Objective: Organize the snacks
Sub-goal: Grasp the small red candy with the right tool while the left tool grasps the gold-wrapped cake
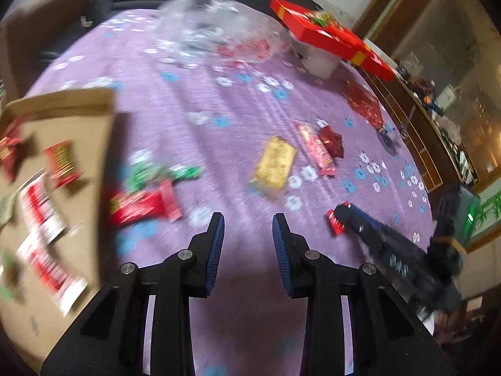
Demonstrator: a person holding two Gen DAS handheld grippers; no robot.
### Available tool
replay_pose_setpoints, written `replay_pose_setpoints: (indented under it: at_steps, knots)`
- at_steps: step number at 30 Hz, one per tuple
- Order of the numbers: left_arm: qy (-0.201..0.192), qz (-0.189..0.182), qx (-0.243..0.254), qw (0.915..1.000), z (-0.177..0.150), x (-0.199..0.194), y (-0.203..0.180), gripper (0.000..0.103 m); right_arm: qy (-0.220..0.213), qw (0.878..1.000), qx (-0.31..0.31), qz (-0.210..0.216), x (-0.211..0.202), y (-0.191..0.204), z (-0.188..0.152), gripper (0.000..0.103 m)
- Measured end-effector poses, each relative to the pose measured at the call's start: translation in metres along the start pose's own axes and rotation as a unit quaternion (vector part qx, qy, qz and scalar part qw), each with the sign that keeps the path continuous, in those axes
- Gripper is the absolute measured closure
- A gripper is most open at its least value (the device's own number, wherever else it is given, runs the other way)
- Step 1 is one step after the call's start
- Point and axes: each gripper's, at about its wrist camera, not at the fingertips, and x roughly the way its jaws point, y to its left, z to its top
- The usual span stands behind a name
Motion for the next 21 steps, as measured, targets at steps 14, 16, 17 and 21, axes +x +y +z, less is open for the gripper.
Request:
replay_pose_setpoints:
  at_steps: [14, 16, 17, 21]
  knots:
    - [0.036, -0.013, 0.068, 0.997, 0.055, 0.074, -0.035, 0.073, 0.023, 0.999, 0.015, 0.016, 0.01, -0.005, 0.002, 0.076]
    - [0.038, -0.009, 0.071, 0.9967, 0.057, 0.08, -0.034, 0.073, 0.023, 0.999, 0.016, 0.017, 0.01, -0.005, 0.002, 0.076]
    - [0.033, -0.01, 0.072, 0.9968, 0.058, 0.081, -0.033, 0.073, 0.024, 0.999, 0.017, 0.018, 0.01, -0.005, 0.002, 0.076]
    - [0.026, 0.002, 0.096, 0.9951, 0.057, 0.084, -0.041, 0.063, 0.024, 0.999, 0.014, 0.018, 0.011, -0.005, 0.002, 0.075]
